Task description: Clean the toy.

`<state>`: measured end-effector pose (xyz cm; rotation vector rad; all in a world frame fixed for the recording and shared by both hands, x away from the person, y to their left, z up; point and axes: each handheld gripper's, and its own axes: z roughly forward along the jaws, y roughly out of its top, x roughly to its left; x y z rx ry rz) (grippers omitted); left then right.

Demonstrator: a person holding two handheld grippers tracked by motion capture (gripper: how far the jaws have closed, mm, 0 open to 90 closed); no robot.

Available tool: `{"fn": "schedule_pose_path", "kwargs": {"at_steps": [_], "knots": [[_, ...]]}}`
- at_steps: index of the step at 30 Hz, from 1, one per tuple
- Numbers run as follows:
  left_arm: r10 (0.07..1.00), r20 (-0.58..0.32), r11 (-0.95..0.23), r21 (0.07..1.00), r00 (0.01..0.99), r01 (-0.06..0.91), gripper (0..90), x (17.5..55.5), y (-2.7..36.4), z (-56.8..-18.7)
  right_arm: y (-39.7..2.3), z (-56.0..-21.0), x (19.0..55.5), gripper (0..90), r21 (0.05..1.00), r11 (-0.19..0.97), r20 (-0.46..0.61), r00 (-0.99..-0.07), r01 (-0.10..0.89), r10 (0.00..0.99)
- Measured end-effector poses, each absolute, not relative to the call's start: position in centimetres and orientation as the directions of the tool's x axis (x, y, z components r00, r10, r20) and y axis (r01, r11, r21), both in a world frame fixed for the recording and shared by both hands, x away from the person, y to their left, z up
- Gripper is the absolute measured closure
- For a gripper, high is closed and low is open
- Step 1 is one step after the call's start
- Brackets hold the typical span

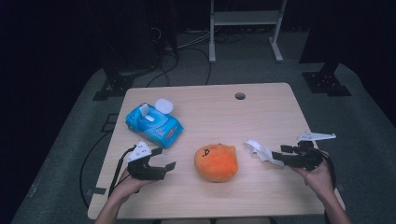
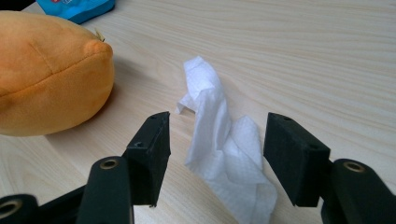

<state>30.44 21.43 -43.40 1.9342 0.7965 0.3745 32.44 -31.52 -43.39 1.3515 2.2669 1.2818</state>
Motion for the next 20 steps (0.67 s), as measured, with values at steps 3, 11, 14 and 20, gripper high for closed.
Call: {"fn": "schedule_pose_path", "kwargs": {"at_steps": [3,11,14,20], "knots": [[0.684,-0.077,-0.309,0.87,0.726,0.384,18.4,30.3,22.0,-43.9,-31.4,-43.3,32.4,39.6,0.763,0.208,0.235,-0.562,0.612,0.793],[0.705,-0.089,-0.303,0.859,0.704,0.412,17.7,29.8,23.2,-44.8,-31.1,-43.2,32.1,38.8,0.769,0.217,0.223,-0.57,0.601,0.791],[0.71,-0.095,-0.297,0.858,0.697,0.42,17.7,29.6,23.6,-45.0,-31.0,-43.2,31.9,38.5,0.77,0.217,0.221,-0.571,0.6,0.791],[0.718,-0.095,-0.295,0.856,0.689,0.425,16.6,29.6,23.7,-45.4,-30.7,-43.4,31.5,37.5,0.777,0.223,0.212,-0.578,0.589,0.788]]}}
